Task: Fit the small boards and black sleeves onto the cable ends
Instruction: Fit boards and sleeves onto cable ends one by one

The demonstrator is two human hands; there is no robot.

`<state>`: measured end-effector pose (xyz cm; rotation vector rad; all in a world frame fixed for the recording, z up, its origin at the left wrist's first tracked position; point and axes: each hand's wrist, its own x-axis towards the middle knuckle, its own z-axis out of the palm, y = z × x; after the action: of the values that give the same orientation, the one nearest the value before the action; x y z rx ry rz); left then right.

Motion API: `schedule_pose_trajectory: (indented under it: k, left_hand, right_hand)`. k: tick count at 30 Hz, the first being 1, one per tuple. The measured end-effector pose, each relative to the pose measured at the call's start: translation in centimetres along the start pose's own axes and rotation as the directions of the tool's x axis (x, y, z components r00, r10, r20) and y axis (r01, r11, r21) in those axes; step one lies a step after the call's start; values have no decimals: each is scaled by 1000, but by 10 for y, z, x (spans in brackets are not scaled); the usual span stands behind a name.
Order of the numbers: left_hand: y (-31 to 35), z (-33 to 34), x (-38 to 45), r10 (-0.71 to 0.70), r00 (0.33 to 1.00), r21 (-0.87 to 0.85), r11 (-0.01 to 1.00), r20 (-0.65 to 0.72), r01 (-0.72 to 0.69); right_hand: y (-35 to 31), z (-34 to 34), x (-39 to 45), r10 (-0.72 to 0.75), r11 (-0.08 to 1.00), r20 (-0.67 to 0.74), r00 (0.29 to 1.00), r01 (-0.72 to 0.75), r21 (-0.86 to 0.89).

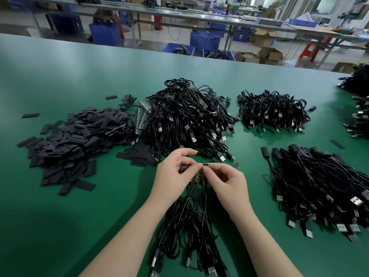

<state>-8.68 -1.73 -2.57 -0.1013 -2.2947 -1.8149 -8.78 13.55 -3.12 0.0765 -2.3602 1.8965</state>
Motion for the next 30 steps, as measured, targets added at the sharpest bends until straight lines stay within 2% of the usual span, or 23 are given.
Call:
schedule_pose_trajectory:
  k: [5, 8, 11, 18, 30]
  left_hand:
    - [0, -3, 1, -95, 992, -144, 984, 88, 107]
    - [1, -3, 1, -108, 989, -150, 981, 105, 123]
    - [1, -2, 0, -92, 994, -148, 984, 54, 99]
    - [0, 2, -2, -56, 998, -34, 998, -14, 56]
    - [2, 13, -5, -73, 990, 35, 996, -119, 78]
  right_hand:
    - [-3, -2, 0, 23, 994, -35, 999, -19, 111]
    - [-4, -4, 1, 26, 990, -27, 999, -22, 137]
    - [-7, -6, 1, 16, 997, 3, 1000, -16, 82]
    - [-5, -5, 0, 18, 999, -45, 999, -20, -39]
    - [-5, -3, 2, 0, 984, -98, 995, -18, -178]
